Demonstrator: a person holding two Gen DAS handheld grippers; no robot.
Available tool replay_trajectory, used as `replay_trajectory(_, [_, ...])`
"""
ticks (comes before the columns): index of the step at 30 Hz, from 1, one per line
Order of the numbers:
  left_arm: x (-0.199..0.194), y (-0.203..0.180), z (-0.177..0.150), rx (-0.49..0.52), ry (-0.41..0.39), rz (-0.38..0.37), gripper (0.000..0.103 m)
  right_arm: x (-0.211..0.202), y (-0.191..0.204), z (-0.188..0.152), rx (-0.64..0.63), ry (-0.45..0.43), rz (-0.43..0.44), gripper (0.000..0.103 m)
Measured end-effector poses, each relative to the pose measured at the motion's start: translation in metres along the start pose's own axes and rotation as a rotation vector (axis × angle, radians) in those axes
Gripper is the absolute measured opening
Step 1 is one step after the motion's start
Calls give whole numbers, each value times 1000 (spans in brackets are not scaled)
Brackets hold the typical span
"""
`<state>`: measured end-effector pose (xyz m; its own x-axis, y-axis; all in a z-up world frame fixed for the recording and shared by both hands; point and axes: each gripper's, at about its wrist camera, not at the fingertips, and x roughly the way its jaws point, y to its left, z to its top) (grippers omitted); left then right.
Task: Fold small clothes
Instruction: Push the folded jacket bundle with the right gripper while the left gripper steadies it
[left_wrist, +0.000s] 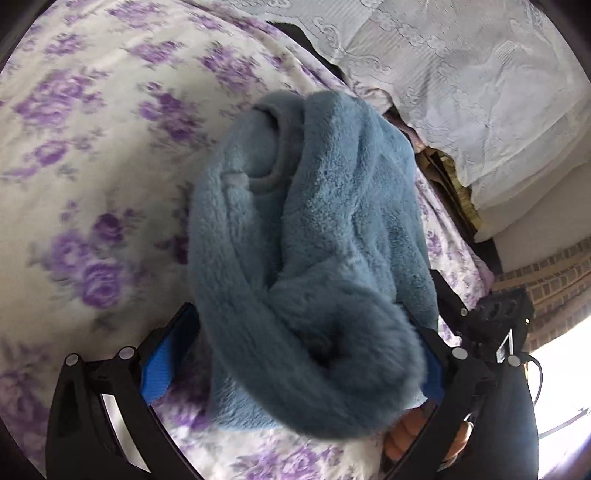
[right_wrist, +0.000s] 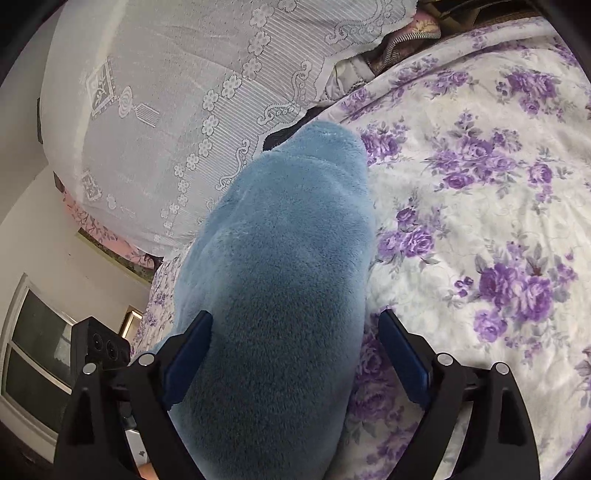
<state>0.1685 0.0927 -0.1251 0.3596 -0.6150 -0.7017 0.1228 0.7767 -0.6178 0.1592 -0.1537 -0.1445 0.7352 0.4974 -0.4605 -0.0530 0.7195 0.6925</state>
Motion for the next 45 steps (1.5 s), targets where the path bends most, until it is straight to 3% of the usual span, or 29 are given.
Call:
replay_trajectory(2, [2,0,2,5,4,-14,99,6,3,1,-11,8,-1,91])
replay_trajectory(4, [1,0,2,8,0,-16,97,8,6,0,-24,16,6,79])
replay_trajectory(6, [0,-6,0,40,-7,-14,79,7,11,-1,-55,6,-8,69])
replay_trajectory(9, [-6,-24,-7,121,-53,60,69,2,25,-5,-137,-24,-54,60])
replay_trajectory(13, [-11,-39,-13,196,-91,122,64,-4,34,-7,-194,-51,-87,56])
replay_trajectory(19, [-17,-53,-22,266,-113,147,60,-22,43,-12,-260,-93,-131,54])
replay_trajectory(27, [-21,-79,-42,335,-89,108,59,-67,42,-21,-272,-137,-190,54])
replay_trajectory(45, [-9,-163,-131,568,-7,61,59,-191,4,-65,-216,-223,-324,54])
